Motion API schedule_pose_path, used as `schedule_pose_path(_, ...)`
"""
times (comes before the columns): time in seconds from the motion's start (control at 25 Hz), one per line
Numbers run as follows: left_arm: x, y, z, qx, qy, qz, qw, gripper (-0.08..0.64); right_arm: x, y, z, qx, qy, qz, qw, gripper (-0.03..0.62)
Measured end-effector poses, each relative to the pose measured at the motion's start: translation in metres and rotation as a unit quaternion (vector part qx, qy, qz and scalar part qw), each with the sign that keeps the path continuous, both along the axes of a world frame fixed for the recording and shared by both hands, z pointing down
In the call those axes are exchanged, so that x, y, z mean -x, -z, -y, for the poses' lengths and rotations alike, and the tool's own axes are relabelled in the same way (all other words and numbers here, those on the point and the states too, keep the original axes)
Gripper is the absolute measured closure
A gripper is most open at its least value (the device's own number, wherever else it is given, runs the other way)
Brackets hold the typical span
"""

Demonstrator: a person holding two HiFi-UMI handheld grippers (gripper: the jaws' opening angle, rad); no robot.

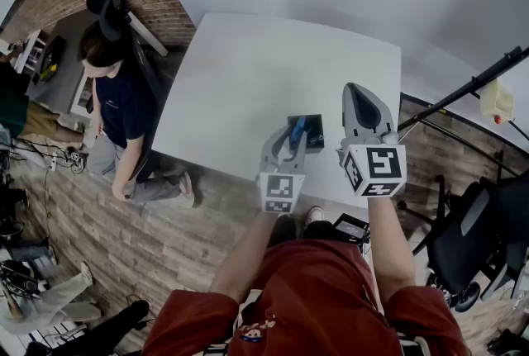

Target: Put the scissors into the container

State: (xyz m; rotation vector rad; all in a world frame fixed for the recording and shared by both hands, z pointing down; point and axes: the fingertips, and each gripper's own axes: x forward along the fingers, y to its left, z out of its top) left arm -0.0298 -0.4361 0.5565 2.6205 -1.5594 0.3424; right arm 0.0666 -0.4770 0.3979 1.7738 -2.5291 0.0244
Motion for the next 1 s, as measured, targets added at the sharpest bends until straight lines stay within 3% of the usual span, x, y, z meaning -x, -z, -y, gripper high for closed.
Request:
schedule_pose_path(0.44, -0.004, 0.021, 0.002, -0.029, -0.010, 0.007, 0.9995, 0.429, 0.003, 0.001, 0.003, 0.000, 0.002, 0.004, 1.000, 0.584)
schedule_pose_path(1.0, 0.008, 0.076, 0.009, -0.084, 0.009, -0.015, 0.9963, 0.428, 0.004, 0.004, 0.003, -0.006, 0.002, 0.008, 1.000, 0.584)
